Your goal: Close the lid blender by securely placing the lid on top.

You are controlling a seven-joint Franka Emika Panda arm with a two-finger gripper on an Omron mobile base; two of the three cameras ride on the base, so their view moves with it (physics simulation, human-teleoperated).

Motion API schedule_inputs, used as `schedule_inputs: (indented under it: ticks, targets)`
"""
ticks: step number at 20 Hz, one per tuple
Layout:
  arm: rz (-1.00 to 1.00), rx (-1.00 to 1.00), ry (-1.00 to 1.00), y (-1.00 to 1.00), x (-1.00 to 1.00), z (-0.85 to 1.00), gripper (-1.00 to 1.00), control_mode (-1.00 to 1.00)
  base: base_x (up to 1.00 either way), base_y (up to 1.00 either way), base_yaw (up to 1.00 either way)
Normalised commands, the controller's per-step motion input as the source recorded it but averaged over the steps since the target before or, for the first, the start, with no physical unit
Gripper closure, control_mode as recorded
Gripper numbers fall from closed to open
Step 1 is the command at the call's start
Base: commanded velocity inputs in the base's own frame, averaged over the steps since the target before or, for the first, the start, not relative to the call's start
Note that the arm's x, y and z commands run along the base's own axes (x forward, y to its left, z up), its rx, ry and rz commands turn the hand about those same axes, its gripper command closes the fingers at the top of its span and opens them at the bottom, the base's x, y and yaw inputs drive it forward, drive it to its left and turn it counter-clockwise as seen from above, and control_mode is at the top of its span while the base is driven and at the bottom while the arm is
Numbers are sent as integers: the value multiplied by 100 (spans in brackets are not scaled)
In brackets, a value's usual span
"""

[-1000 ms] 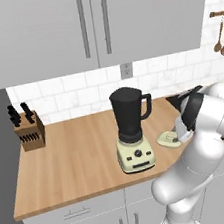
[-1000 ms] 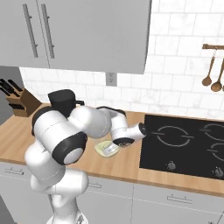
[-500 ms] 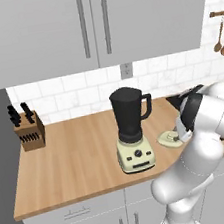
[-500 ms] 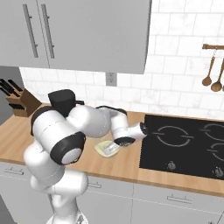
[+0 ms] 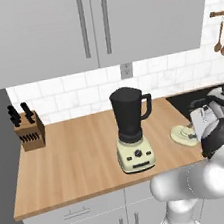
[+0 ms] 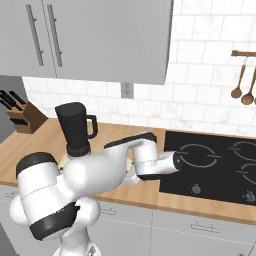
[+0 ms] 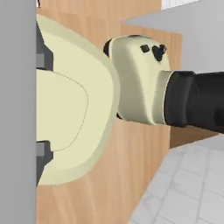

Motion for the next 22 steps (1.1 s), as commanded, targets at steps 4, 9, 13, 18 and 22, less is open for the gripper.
schedule_inputs:
  ticks: [4,9,13,18,22]
  targets:
    - [-6,1,-40,-7,-71,99,100,-100,0,0,0]
    - [-6,2,-47,-10,-68,100,100,-100,0,0,0]
    - [-4,0,-36,0,-27,100,100,-100,0,0,0]
    - [-5,0,-14,18,14,100,100,-100,0,0,0]
    - [-8,0,0,24,25,100,100,-100,0,0,0]
